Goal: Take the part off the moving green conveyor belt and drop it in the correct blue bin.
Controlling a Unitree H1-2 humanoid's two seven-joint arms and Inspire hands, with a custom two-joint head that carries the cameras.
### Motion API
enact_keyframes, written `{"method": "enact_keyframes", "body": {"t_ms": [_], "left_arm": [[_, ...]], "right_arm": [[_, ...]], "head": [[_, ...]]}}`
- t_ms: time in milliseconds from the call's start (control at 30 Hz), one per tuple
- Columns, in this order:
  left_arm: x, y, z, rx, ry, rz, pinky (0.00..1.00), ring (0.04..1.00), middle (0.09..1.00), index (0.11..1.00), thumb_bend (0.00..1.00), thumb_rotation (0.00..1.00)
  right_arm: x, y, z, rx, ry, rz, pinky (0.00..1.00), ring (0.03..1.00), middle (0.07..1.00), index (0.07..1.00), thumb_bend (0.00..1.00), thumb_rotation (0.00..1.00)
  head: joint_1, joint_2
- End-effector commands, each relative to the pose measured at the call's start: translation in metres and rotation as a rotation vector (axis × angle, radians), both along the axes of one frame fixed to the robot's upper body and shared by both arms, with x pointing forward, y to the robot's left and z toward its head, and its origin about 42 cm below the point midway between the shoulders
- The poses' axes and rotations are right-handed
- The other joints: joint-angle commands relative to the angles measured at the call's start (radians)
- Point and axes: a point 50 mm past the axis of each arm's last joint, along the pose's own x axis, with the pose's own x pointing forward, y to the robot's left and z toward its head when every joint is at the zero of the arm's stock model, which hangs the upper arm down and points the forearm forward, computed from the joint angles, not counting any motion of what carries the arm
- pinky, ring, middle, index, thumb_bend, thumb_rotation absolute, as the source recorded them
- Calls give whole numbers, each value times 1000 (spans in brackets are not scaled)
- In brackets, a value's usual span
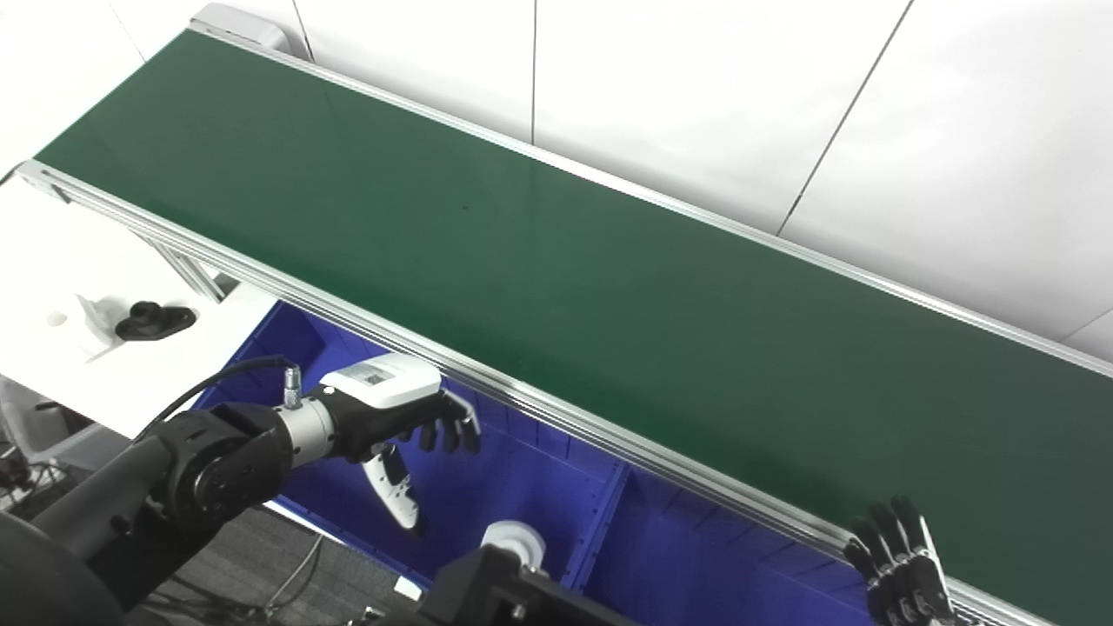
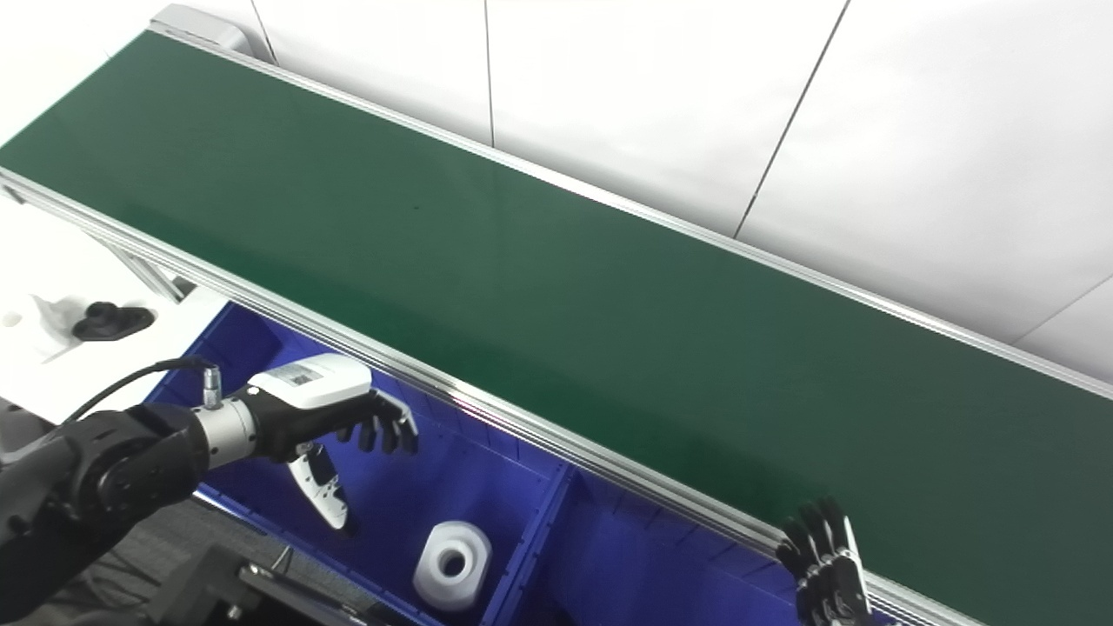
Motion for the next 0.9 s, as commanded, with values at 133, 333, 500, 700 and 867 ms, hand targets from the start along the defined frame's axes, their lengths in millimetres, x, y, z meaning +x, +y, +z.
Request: {"method": "enact_keyframes", "body": {"t_ms": [133, 333, 500, 700, 867], "left_arm": [[-19, -40, 48, -669, -77, 213, 554, 608, 646, 679, 813, 348], [-22, -70, 28, -947, -191, 463, 778, 809, 832, 846, 762, 548], [-9, -60, -23, -802, -218, 494, 950, 949, 970, 959, 715, 666], [8, -50, -55, -692, -140, 452, 982, 990, 1000, 994, 744, 698], [8, -68, -61, -703, -78, 413, 983, 999, 1000, 1000, 767, 689]], "right_arm": [[2, 23, 11, 1, -47, 8, 875, 912, 948, 974, 872, 959], [5, 57, 12, -7, -62, -4, 853, 901, 931, 969, 860, 958], [7, 86, 11, -7, -65, -11, 871, 919, 946, 984, 844, 975], [7, 110, 11, 15, -71, -39, 912, 929, 958, 991, 821, 976], [2, 115, 14, 36, -64, -65, 911, 932, 969, 982, 825, 959]], "head": [[-155, 14], [-380, 14], [-575, 10], [-717, -1], [-722, 5]]}}
